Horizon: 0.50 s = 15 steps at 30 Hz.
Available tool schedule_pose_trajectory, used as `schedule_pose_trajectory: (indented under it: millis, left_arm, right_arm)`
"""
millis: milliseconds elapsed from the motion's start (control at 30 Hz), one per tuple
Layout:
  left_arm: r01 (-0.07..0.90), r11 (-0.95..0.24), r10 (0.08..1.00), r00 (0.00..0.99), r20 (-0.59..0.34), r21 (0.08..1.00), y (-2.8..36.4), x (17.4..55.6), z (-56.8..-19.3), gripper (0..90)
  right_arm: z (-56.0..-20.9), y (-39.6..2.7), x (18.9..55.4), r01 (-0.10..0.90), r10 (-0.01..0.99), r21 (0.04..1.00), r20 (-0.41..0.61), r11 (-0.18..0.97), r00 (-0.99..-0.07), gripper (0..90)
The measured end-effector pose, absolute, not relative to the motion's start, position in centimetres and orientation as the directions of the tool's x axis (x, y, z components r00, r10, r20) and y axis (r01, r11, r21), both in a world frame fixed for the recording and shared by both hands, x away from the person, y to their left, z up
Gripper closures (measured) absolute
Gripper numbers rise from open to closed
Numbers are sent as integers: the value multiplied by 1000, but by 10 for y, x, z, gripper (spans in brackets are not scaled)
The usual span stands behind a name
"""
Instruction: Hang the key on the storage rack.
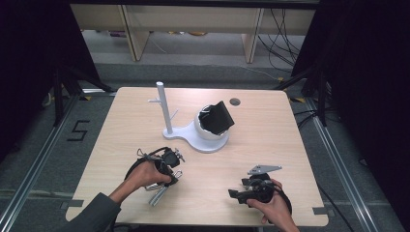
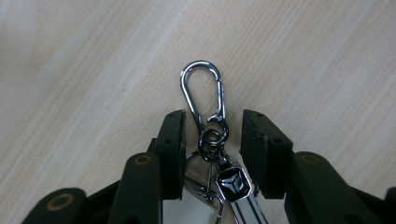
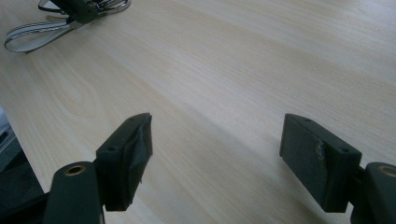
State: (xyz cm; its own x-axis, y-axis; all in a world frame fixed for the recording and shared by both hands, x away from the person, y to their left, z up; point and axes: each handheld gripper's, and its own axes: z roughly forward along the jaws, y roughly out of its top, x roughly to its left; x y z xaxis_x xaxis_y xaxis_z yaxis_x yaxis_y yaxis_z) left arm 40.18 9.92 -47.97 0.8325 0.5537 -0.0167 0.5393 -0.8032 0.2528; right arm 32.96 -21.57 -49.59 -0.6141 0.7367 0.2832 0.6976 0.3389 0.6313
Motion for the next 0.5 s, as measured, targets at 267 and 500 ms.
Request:
schedule_pose_trajectory:
  millis: [267,500]
  left_arm:
    - [531,-828,538,843,-10,180,93,409,-479,654]
    - [531,-837,535,845,-8,131,91,415,-479,728]
  right_arm:
    - [-496,-214,328,706,736,624,295,336,-610,268]
    - [-498,-212,328,698,728,633,296,335,-618,270]
